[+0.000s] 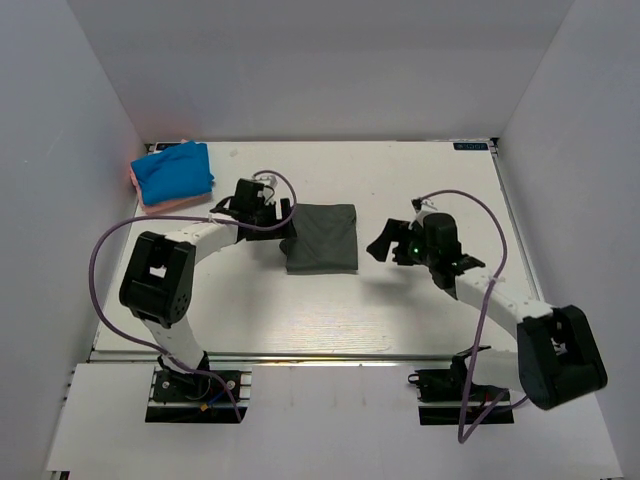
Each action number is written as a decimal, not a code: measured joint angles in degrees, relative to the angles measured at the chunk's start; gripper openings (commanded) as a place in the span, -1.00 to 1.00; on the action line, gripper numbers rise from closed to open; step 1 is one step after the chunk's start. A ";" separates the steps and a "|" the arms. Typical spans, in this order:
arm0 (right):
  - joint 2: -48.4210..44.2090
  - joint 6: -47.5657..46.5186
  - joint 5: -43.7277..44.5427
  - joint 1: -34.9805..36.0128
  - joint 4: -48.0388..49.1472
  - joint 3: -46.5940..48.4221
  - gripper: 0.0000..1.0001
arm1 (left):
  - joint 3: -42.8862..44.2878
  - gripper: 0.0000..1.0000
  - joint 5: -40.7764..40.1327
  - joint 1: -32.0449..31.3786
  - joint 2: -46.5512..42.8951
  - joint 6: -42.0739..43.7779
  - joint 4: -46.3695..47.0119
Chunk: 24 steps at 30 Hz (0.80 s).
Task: Fold and stack the t-shirts
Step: Put the neatly folded tshirt into the corner of the board with the left arm
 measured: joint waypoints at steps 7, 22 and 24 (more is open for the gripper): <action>-9.55 -0.35 0.81 0.00 -2.40 -6.60 0.81 | -1.88 0.64 2.71 -1.14 3.85 -0.35 2.97; -17.00 -0.44 5.55 -0.04 -4.52 -11.82 0.81 | -1.33 -0.33 8.48 -3.06 9.70 -1.42 13.31; -16.65 -0.42 5.97 -0.04 -4.46 -12.31 0.81 | -0.70 -0.73 8.92 -3.54 10.71 -1.44 13.79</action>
